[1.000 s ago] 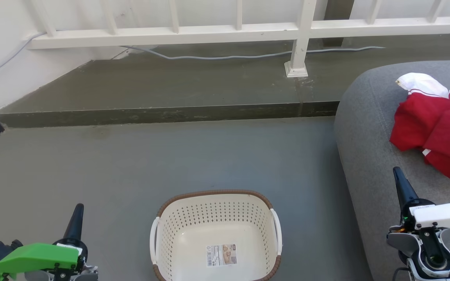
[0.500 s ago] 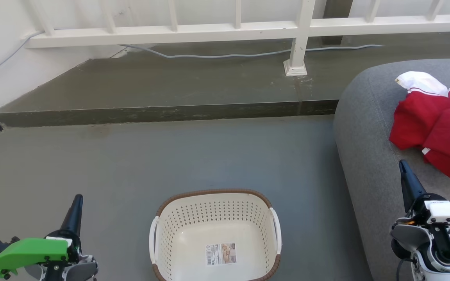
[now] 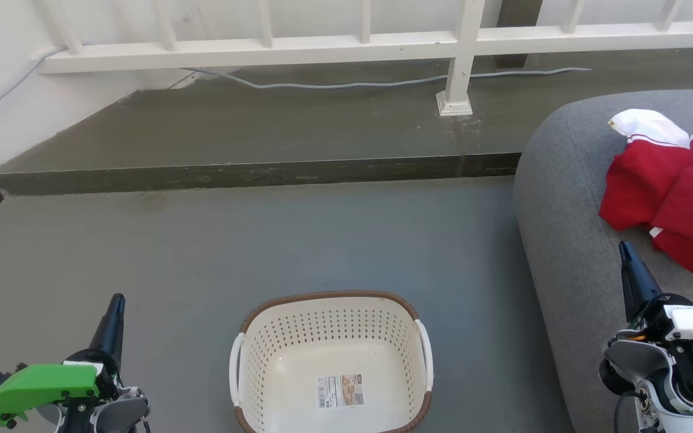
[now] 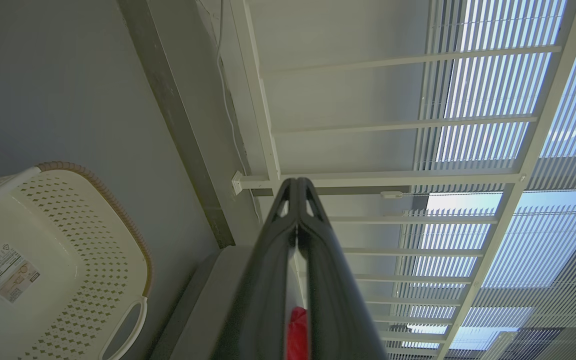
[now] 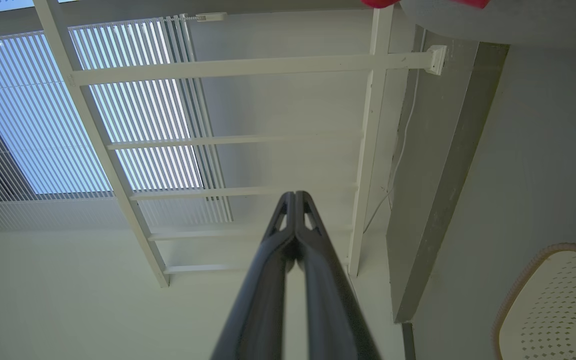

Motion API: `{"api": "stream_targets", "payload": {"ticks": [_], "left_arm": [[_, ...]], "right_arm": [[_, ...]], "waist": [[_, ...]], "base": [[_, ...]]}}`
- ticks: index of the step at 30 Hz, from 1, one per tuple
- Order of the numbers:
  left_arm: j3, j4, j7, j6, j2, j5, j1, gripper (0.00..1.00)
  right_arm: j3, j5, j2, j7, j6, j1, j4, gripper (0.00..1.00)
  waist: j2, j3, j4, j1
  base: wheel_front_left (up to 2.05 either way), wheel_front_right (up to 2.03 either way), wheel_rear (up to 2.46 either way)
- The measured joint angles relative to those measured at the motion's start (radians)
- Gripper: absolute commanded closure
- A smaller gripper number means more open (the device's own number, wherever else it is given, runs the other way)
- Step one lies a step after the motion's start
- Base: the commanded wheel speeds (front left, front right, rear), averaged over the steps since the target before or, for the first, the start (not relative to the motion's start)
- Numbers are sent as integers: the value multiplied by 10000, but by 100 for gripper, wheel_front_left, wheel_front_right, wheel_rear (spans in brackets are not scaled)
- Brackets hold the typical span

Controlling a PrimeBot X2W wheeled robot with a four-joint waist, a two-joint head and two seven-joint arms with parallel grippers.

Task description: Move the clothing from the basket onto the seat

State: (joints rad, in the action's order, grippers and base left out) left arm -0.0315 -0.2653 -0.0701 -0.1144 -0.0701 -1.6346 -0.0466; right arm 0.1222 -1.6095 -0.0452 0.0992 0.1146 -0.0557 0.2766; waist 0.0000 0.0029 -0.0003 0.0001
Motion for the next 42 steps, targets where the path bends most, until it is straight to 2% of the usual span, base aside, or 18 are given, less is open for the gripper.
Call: {"api": "stream_targets", "payload": {"ticks": [42], "left_arm": [[-19, -127, -10, -13, 12, -2, -106, 100]], "right_arm": [[12, 0, 6, 2, 29, -2, 0, 100]], "waist": [[0, -3, 2, 0]], "base": [[0, 0, 0]]}}
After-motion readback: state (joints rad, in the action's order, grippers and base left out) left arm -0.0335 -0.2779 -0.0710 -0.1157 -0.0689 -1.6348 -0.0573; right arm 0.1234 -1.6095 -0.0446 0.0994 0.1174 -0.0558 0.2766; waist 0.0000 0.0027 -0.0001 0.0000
